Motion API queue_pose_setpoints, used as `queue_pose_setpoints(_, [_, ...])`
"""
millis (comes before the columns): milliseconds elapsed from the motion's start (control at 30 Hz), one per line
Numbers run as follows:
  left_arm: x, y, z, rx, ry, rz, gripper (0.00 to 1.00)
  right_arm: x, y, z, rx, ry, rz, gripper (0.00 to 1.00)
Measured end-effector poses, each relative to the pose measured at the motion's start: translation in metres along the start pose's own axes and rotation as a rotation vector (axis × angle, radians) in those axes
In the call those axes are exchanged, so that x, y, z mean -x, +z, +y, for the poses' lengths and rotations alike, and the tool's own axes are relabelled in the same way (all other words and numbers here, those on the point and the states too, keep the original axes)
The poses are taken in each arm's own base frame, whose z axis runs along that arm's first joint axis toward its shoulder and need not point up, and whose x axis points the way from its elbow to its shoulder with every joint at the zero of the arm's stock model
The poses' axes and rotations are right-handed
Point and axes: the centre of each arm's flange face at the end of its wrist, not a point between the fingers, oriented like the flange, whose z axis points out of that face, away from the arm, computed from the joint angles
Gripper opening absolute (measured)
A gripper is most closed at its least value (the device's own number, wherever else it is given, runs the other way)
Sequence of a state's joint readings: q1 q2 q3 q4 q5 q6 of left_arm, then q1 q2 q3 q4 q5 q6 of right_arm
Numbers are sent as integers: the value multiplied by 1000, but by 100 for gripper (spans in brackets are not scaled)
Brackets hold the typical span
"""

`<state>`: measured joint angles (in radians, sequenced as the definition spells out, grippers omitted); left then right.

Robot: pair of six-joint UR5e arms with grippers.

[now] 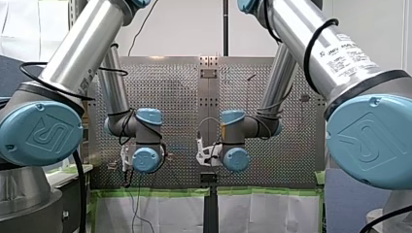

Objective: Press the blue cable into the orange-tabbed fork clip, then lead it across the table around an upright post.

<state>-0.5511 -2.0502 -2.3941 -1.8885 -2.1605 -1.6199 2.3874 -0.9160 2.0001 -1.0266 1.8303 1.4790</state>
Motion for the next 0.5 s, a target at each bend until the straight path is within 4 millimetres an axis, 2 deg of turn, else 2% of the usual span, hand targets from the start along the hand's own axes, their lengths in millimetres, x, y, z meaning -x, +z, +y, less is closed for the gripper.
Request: queue_pose_setpoints(500, [0,0,0,0,1,1,2,4,0,0,-1,-2,-6,0])
